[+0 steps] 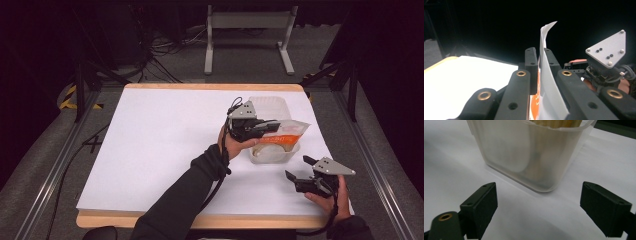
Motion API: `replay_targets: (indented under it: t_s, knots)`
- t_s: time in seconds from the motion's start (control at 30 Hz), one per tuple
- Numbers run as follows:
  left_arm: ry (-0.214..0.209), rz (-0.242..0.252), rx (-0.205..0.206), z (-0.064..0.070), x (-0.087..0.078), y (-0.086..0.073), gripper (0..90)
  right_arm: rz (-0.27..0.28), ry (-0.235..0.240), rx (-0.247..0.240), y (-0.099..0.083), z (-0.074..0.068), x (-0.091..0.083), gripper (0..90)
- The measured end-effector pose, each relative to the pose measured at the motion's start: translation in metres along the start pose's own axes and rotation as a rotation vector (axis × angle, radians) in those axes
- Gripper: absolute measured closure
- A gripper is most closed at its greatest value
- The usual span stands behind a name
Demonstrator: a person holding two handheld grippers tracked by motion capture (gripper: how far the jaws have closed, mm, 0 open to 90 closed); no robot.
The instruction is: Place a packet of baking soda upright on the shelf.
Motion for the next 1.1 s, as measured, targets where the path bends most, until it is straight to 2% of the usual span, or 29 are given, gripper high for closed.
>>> replay_targets:
  t_s: [0.17, 0.4, 0.57, 0.63, 0.77, 0.8, 0.87, 1.0, 1.1]
  knots:
    - [0.011, -0.015, 0.016, 0.0, -0.004, 0.004, 80.8, -0.002, 0.0, -0.002, 0.0, 0.0, 0.0, 15.0]
    - [0.021, -0.044, 0.048, 0.003, -0.005, 0.01, 79.9, -0.005, -0.002, -0.005, 0.0, -0.001, 0.001, 15.1]
    - [0.055, -0.061, 0.071, 0.003, -0.012, 0.016, 73.5, -0.004, -0.002, -0.006, 0.0, -0.001, 0.001, 15.1]
    - [0.088, -0.08, 0.087, 0.004, -0.017, 0.018, 66.5, -0.005, -0.002, -0.006, 0.0, -0.001, 0.001, 15.1]
    - [0.118, -0.099, 0.107, 0.005, -0.024, 0.02, 54.6, -0.003, -0.003, -0.007, 0.0, -0.001, 0.0, 15.1]
    - [0.137, -0.105, 0.111, 0.006, -0.028, 0.02, 54.6, -0.004, -0.004, -0.005, 0.0, -0.001, 0.0, 15.1]
    - [0.172, -0.125, 0.129, 0.006, -0.035, 0.02, 45.8, -0.004, -0.005, -0.007, 0.0, -0.001, 0.0, 15.1]
    - [0.231, -0.177, 0.158, 0.005, -0.048, 0.016, 35.1, -0.004, -0.007, -0.016, 0.0, -0.002, -0.001, 15.9]
    - [0.248, -0.198, 0.167, 0.006, -0.058, 0.013, 30.3, 0.0, -0.01, -0.029, 0.0, -0.002, -0.001, 15.9]
Point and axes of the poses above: each handheld gripper's, and its own axes: x roughly forward along the jaws, y roughly out of its top, z roughly to its right, the point moved 2 cm from there along x, roughly forward along the jaws, and after that the axes turned 7 degrees about -y, right-handed, at the moved point
